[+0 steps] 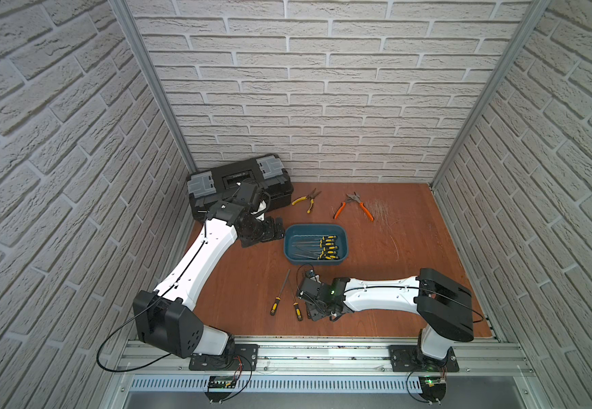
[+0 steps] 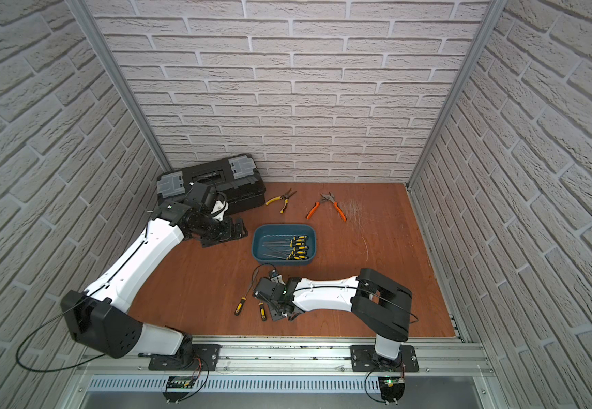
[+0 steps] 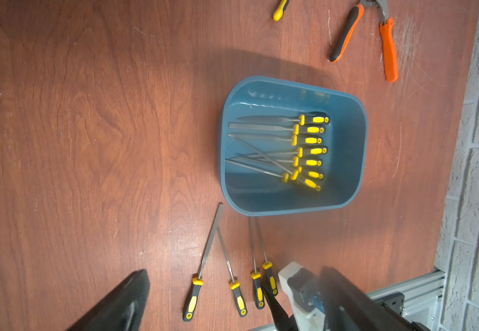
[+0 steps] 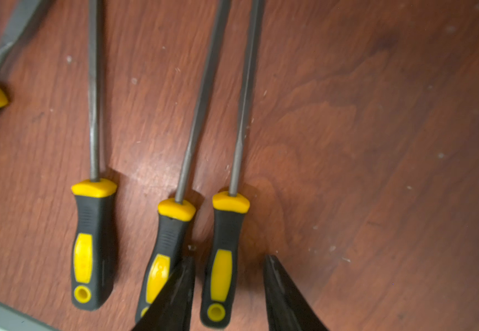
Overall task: Put the file tool into the storage box
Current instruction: Pick up the file tool from the center of the board, then place the file tool in the storage box.
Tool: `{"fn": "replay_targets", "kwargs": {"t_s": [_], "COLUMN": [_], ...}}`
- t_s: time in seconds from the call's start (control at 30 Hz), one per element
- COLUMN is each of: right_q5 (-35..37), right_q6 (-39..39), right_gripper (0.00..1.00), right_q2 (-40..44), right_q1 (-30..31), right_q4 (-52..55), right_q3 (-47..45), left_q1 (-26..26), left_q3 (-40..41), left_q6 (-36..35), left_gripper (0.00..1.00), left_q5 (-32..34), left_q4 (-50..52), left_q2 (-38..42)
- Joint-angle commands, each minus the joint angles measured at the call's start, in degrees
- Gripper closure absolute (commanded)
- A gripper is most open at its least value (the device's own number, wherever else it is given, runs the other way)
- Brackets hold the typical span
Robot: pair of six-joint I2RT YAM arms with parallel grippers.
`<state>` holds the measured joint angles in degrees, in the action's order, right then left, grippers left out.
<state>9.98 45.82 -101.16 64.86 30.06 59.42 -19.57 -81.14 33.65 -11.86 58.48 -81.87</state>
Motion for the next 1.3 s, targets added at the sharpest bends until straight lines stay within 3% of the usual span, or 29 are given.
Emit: {"fn": "replay_targets", "kwargs": {"t_s": [0.0,0.27,0.5,0.93,1.27], "right_q5": [0.3,1.6,3.2,3.9,1.0], "right_q6": [0.1,-0.5,-2.6,-8.6,-20.7], "right_gripper": [0.58,0.78,0.93,0.97,0.97], "right_q2": [-1.0,0.9,11.6,34.2,35.4], "right_q1": [-0.3,-0.2,0.1,-0.1,-6.9], "right_q4": [1.1,1.7,3.4,13.6,19.5], "right_q3": [0.6,-1.3,-6.9,-13.9,-5.8], "left_q1": [-0.3,-1.1,-4.6,-4.7,-1.6], "left_q3": [-1.1,-1.7,-3.4,-7.5,-9.9], "left_q6": [-0.4,-1.3,-0.3,1.5,3.7], "left_gripper": [0.02,0.02,0.02,0.02,0.02], "left_q5": [0.5,2.9,6.6,9.1,7.5], "left_q4": [-0.5,-0.4,-1.4,-4.2,-5.7], "left_q2": [-0.4,-0.7,-2.1,-2.6,-2.9]}}
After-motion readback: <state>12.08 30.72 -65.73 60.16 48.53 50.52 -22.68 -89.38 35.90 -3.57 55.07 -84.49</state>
